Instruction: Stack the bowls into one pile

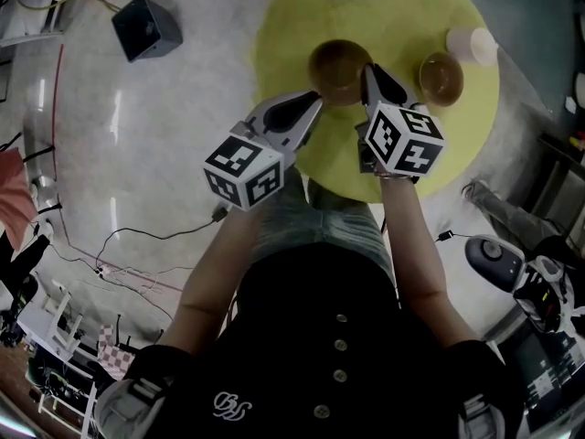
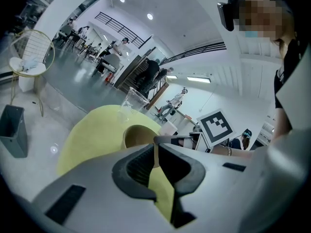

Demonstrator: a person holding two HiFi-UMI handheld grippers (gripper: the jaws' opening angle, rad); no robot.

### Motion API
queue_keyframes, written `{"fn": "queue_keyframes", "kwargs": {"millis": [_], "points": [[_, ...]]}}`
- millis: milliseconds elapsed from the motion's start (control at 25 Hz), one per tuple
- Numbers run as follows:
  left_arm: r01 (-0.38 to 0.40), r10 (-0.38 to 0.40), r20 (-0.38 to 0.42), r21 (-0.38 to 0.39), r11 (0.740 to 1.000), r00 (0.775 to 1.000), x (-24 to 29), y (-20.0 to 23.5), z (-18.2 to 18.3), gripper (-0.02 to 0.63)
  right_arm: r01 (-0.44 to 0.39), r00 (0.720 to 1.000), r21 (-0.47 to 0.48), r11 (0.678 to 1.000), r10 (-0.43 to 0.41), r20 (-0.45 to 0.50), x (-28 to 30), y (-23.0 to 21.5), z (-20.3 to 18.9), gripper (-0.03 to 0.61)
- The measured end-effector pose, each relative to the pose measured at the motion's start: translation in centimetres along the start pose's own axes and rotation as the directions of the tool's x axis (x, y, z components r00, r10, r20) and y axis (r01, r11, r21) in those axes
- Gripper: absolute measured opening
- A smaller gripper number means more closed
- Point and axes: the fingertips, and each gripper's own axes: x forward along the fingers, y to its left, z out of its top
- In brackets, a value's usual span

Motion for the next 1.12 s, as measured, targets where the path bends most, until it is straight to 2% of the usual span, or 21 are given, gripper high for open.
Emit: {"fn": "queue_keyframes", "kwargs": {"millis": [240,400,560,680,800,960,1120], "points": [[0.010,-0.010,-0.010,-0.004,1.000,1.000,0.4,-0.9,-0.6,0.037,-0.013,1.000,-0.065,0.998,0.013,0.003,0.0,0.3,0.1,0.042],[-0.004,0.004,-0.008,0.002,1.000,1.000,0.5,-1.5,-0.9,0.035,-0.047,0.999,-0.067,0.997,0.048,0.011,-0.2,0.4,0.0,0.063],[-0.030,0.030,0.005,0.013,0.999,1.000,0.9,-2.1,-0.8,0.037,-0.095,0.995,-0.062,0.993,0.096,0.006,-0.3,0.6,0.1,0.146],[-0.050,0.050,0.020,0.015,0.999,0.999,1.4,-2.8,-0.5,0.037,-0.118,0.993,-0.067,0.991,0.119,0.008,-0.7,0.3,0.3,0.178],[-0.057,0.056,0.029,0.019,0.998,0.998,2.1,-4.2,-0.4,0.035,-0.132,0.991,-0.068,0.989,0.133,0.013,-1.5,-0.6,0.8,0.178],[-0.051,0.050,0.031,0.029,0.998,0.998,3.7,-5.9,-0.1,0.037,-0.123,0.991,-0.071,0.990,0.126,0.040,-2.9,-2.8,2.3,0.178],[-0.036,0.035,0.034,0.042,0.998,0.999,5.8,-7.6,0.2,0.037,-0.071,0.991,-0.071,0.995,0.079,0.110,-5.0,-6.4,4.6,0.178]]}}
